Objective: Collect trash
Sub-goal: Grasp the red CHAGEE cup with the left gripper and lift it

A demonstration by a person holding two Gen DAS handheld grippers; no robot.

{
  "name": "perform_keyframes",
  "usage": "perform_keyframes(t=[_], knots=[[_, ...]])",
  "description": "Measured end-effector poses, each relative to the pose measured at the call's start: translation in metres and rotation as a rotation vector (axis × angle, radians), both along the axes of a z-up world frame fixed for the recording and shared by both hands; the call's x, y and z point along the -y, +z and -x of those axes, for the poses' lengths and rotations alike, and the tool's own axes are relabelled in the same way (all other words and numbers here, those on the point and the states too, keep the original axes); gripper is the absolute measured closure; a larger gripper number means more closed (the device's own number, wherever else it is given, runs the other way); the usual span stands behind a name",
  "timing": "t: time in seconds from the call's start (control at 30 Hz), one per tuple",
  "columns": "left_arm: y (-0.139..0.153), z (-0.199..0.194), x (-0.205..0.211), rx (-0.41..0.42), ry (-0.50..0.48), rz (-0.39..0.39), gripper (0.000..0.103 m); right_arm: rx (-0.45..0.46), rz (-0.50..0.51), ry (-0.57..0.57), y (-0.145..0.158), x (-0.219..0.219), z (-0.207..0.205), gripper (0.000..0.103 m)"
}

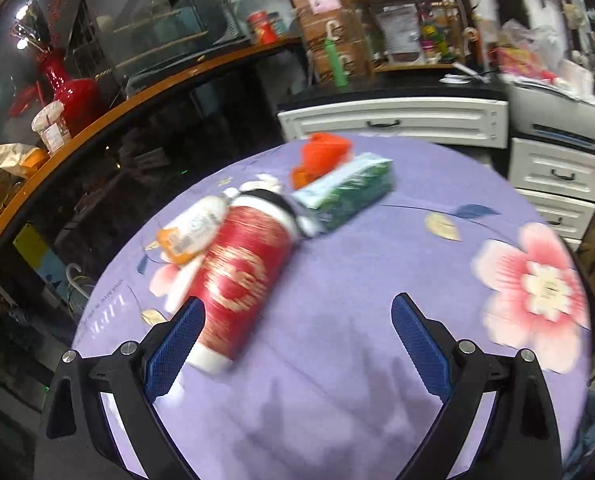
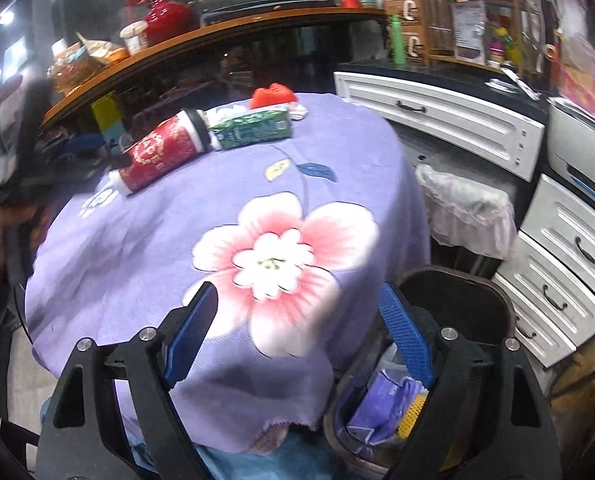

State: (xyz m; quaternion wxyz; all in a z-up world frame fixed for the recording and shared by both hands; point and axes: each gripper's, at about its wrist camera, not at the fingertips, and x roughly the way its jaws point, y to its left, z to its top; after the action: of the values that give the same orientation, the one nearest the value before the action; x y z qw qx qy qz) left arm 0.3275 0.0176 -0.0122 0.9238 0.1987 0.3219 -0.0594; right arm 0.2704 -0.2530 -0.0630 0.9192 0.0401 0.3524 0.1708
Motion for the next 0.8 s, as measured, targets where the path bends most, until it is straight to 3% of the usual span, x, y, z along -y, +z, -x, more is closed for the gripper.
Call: perform_keyframes(t=[0.2,0.43,0.57,0.8], knots=[[-0.009,-0.063,-0.017,-0.127,-0.024,-0.056,0.010,-0.032,0.011,0.040,-0.008,-0.019,-0.014,0.020],[-0.032,-0.106,-0.015,-0.255,-0.064,-0.135,0.010,-0.061,0.021,0.054,-0.015,-0.027,-0.025,0.020],[-0.045,-0.121,-0.012,-0.289,-0.061,-0.208,0.010,-0.053,0.021,0.055,-0.011,-0.028,-0.030,0.020],[-0.052,-0.136,-0.019,-0.329,-0.037,-0.198,0.021,-0.044,0.032,0.064,-0.009,-0.031,-0.038,0.020]])
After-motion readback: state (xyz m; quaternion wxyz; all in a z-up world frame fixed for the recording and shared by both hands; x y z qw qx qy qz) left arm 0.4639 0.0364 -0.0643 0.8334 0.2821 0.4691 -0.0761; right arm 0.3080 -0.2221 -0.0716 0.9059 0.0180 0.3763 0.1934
